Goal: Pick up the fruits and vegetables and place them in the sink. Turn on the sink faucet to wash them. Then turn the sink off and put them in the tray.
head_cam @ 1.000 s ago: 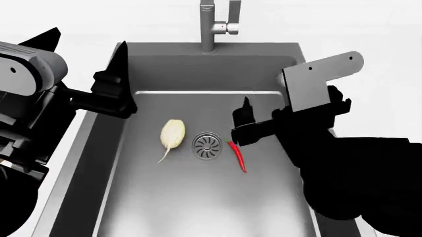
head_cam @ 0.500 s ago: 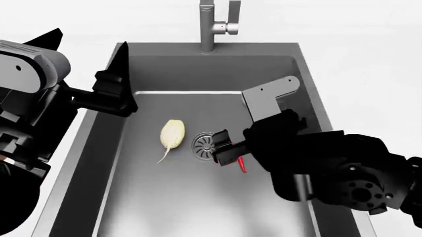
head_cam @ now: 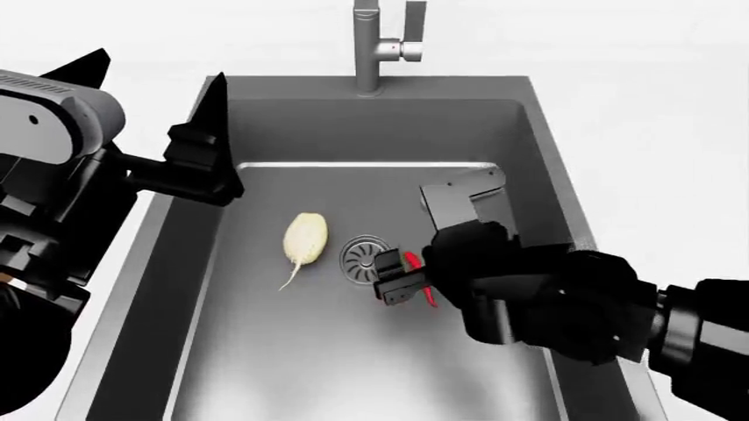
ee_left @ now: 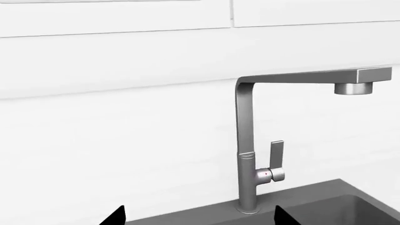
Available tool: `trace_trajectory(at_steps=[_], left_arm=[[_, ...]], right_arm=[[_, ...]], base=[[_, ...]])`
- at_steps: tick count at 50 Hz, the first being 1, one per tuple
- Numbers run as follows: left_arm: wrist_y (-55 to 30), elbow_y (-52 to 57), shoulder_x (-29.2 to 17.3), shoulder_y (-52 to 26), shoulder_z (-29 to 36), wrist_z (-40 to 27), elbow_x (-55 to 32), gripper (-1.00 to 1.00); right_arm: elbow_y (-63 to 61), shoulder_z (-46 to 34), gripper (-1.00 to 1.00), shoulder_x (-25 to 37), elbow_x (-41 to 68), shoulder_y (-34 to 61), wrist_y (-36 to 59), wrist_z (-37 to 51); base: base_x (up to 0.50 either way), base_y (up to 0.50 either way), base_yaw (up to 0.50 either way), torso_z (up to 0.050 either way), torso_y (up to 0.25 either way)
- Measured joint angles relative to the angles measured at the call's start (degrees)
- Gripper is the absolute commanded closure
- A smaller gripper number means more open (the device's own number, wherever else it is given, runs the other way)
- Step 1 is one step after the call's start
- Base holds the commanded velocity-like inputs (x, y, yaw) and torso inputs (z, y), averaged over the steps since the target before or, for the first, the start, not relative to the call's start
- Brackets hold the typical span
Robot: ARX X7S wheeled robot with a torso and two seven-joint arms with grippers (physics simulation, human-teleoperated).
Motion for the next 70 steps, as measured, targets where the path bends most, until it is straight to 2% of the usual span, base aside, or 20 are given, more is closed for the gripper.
trace_trajectory(at_steps=[18, 19, 44, 70], left_arm=[[0.4, -0.1, -0.1, 0.1, 0.6, 0.2, 0.4, -1.0], [0.4, -0.1, -0.1, 0.1, 0.6, 0.2, 0.4, -1.0], [0.9, -0.5, -0.1, 0.1, 1.0, 0.4, 0.7, -1.0], [1.2, -0.5, -0.4, 0.3, 1.7, 0.2, 0.7, -1.0]], right_arm=[[6.7, -0.6, -1.0, -3.0, 1.1, -2.9, -0.5, -4.0], [6.7, -0.6, 1.0, -3.0, 1.1, -2.9, -0.4, -3.9], [6.1, -0.2, 1.0, -2.2, -0.3, -3.9, -1.8, -3.9], [-1.2, 0.7, 1.0, 0.3, -2.7, -6.0, -4.1, -3.3]], base=[[0.0, 0.0, 0.0, 0.0, -0.007], [0.0, 0.01, 0.01, 0.0, -0.014], [0.01, 0.01, 0.01, 0.0, -0.015], [0.0, 0.0, 0.0, 0.0, -0.004]])
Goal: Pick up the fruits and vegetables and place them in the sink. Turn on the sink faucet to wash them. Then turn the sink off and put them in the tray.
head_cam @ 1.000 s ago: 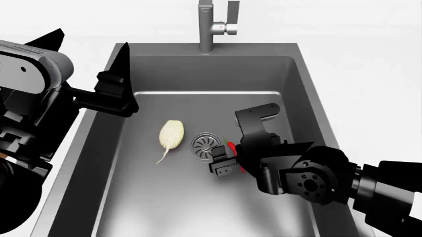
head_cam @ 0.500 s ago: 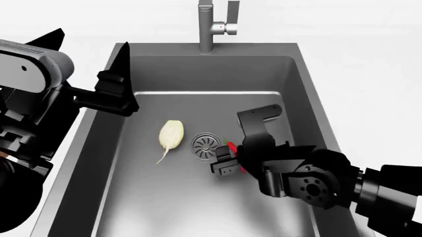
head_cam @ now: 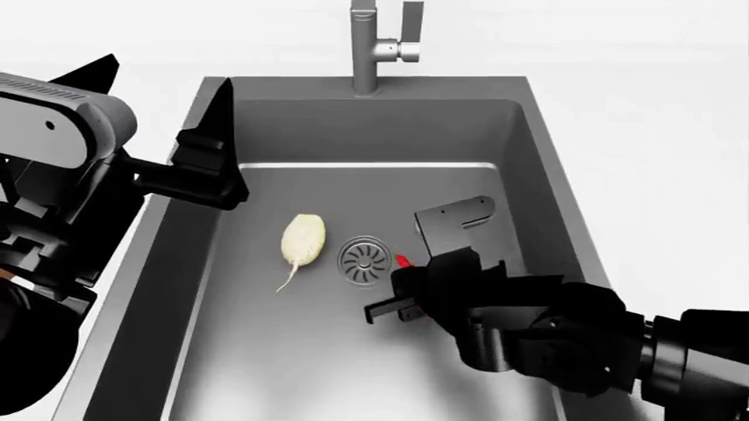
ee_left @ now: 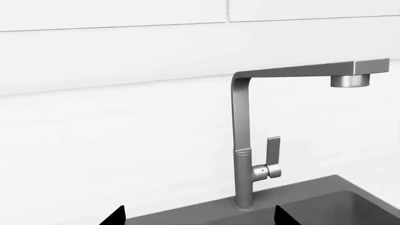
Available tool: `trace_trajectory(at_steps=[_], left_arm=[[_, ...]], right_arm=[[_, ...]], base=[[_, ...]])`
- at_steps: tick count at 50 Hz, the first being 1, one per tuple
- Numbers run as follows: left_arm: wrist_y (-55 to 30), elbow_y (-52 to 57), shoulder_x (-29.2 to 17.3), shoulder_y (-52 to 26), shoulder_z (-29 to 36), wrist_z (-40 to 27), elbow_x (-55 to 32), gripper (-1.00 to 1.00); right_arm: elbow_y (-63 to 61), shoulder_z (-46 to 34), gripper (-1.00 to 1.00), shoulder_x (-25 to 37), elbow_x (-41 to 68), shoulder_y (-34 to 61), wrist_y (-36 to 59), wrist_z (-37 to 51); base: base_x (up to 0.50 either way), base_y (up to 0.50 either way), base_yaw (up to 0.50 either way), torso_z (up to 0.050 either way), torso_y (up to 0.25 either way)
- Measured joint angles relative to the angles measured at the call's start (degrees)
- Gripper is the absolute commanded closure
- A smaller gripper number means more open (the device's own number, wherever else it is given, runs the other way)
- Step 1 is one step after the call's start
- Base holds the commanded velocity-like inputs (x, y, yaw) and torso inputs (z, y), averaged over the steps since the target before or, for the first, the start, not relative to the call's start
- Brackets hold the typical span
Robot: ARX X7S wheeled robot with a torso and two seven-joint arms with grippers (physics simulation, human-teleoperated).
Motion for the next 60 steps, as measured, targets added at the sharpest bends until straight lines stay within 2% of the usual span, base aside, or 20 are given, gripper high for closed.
trace_trajectory(at_steps=[12, 17, 27, 39, 60], left_arm=[[0.2, 0.0, -0.1, 0.1, 0.1, 0.0, 0.0, -1.0], [-2.3, -1.8, 0.7, -1.1, 2.8, -0.4, -1.4, -1.0], [-9.1, -8.6, 4.9, -6.7, 8.4, -1.8, -3.8, -1.0], [-14.6, -18.1, 10.3, -13.6, 15.3, -1.7, -2.8, -1.0], [-12.5, -39.7, 18.6, -18.2, 26.7, 3.8, 7.7, -1.0]], right_arm=[[-6.5, 2.4, 1.0, 4.2, 0.5, 2.6, -1.0, 3.3], [-13.7, 3.9, 1.0, 8.4, -0.4, 5.2, -1.3, 8.1], [-24.6, 5.9, 1.0, 14.9, -2.5, 8.8, -1.5, 15.9], [-30.4, 7.4, 1.0, 18.9, -2.6, 9.9, -2.6, 19.2], [-32.8, 8.1, 1.0, 20.7, -2.8, 8.9, -3.9, 20.2]], base=[[0.0, 0.0, 0.0, 0.0, -0.003], [0.0, 0.0, 0.0, 0.0, 0.0], [0.0, 0.0, 0.0, 0.0, 0.0], [0.0, 0.0, 0.0, 0.0, -0.001], [0.0, 0.0, 0.0, 0.0, 0.0]])
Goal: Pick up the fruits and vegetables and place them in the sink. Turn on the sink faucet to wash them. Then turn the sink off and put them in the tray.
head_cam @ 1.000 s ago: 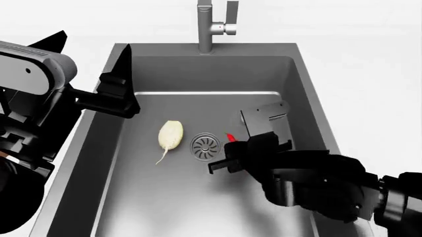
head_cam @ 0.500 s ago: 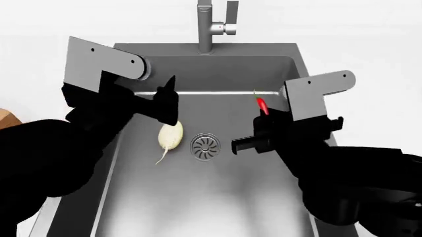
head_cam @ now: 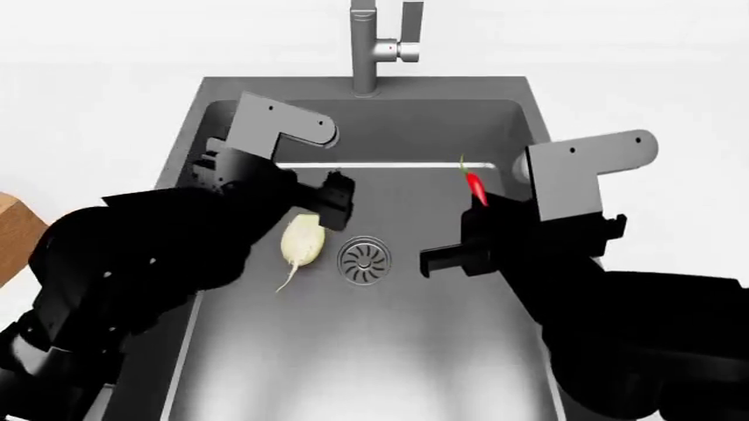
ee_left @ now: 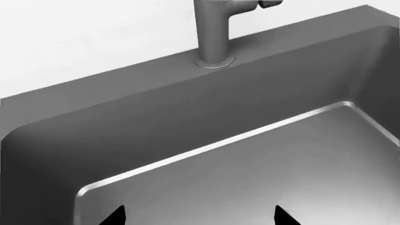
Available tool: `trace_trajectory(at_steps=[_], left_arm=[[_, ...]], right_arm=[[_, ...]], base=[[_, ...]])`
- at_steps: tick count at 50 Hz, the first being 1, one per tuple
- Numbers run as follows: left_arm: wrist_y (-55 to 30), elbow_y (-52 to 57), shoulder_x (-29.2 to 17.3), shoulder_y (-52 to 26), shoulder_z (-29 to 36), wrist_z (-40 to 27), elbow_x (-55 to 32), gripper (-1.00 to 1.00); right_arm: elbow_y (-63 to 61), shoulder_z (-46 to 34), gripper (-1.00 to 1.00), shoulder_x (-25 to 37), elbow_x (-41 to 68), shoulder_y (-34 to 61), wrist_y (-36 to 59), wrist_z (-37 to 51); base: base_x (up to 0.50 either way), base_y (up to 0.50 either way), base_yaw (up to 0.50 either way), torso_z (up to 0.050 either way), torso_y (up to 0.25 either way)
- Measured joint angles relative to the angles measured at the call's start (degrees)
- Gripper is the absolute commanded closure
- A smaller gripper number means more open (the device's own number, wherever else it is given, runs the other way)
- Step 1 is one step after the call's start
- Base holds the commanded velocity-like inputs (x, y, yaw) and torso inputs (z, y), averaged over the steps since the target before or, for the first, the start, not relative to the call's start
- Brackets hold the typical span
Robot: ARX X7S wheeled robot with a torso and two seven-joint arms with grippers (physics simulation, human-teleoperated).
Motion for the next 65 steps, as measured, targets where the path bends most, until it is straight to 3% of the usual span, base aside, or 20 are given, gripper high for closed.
trace_trajectory(at_steps=[31, 62, 63, 65], left_arm=[[4.7, -21.5, 5.6, -0.3, 7.0, 5.4, 7.8, -1.0], [1.8, -22.4, 6.2, 1.7, 6.6, 7.9, 5.6, -1.0], [1.5, -22.2, 6.1, 1.7, 6.6, 7.8, 5.5, 1.0], [1.1, -21.9, 6.1, 1.7, 6.7, 7.8, 4.9, 1.0]], right_arm=[[-0.2, 0.2, 1.0, 0.1, -0.3, -1.1, -0.3, -0.2], [0.6, 0.4, 1.0, -0.6, -0.7, -2.1, -0.5, -0.5], [0.6, 0.4, 1.0, -0.6, -0.7, -2.1, -0.5, -0.5], [0.6, 0.4, 1.0, -0.7, -0.7, -2.1, -0.5, -0.5]], base=[[0.0, 0.0, 0.0, 0.0, 0.0], [0.0, 0.0, 0.0, 0.0, -0.001], [0.0, 0.0, 0.0, 0.0, 0.0], [0.0, 0.0, 0.0, 0.0, 0.0]])
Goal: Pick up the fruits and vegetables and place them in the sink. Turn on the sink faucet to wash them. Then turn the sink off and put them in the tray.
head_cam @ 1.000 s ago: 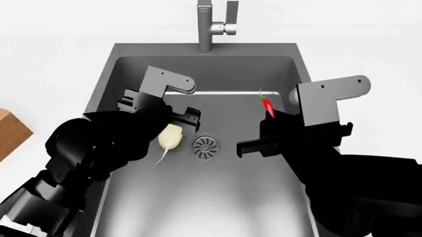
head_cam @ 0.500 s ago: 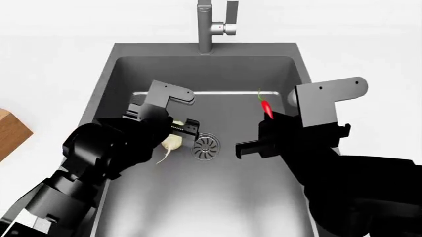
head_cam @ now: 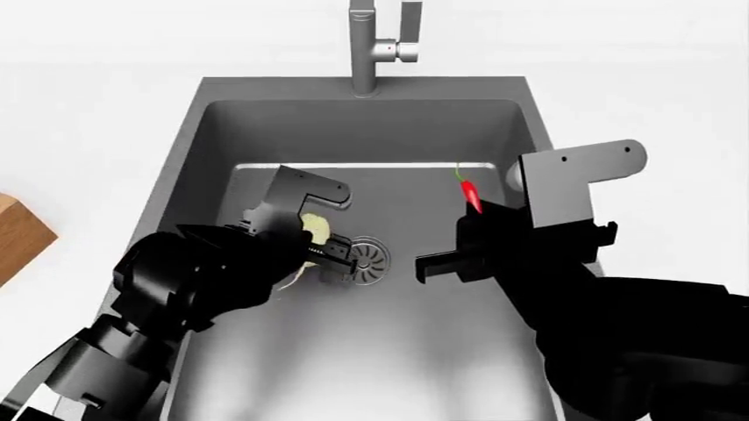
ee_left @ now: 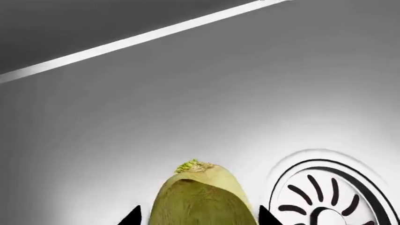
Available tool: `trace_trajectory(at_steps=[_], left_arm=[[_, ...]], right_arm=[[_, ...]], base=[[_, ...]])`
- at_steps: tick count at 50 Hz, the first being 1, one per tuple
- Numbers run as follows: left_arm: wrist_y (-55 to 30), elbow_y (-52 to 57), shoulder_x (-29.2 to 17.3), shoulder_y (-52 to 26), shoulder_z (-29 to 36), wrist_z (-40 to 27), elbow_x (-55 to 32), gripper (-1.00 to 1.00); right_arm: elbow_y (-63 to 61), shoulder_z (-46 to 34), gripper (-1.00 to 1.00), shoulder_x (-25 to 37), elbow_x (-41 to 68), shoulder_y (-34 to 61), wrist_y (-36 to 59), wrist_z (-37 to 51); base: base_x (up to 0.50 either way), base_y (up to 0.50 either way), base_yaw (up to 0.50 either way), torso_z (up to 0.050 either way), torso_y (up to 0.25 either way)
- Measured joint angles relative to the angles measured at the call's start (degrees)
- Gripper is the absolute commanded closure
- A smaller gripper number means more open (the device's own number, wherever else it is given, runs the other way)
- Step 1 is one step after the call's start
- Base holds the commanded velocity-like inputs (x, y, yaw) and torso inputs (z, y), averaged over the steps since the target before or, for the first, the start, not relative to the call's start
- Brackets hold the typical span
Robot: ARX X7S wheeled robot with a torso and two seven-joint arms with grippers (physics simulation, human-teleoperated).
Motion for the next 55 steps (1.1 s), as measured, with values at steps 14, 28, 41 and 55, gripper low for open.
trace_trajectory(at_steps=[14, 28, 41, 55], left_arm=[[0.0, 2.3, -0.7, 0.2, -1.8, -2.1, -1.8, 1.0], [1.0, 18.2, -6.9, 1.8, -10.6, -9.5, -8.0, 1.0], [3.5, 32.1, -10.6, 5.2, -24.4, -17.0, -17.7, 1.0], [5.7, 47.7, -16.3, 12.4, -30.2, -20.8, -23.5, 1.0]], right_arm=[[0.2, 0.1, 1.0, -0.1, -0.2, -0.2, -0.1, -0.1], [-1.6, 0.6, 1.0, 1.4, -2.4, -1.1, -1.3, 0.1], [-4.4, 1.2, 1.0, 3.5, -5.6, -3.8, -2.6, 1.7], [-8.6, 1.2, 1.0, 6.2, -7.5, -4.5, -3.5, 3.8]], base=[[0.01, 0.01, 0.0, 0.0, -0.001], [0.0, 0.01, 0.0, 0.0, 0.0], [0.03, 0.02, 0.01, 0.0, -0.024], [0.01, 0.03, 0.01, 0.0, 0.151]])
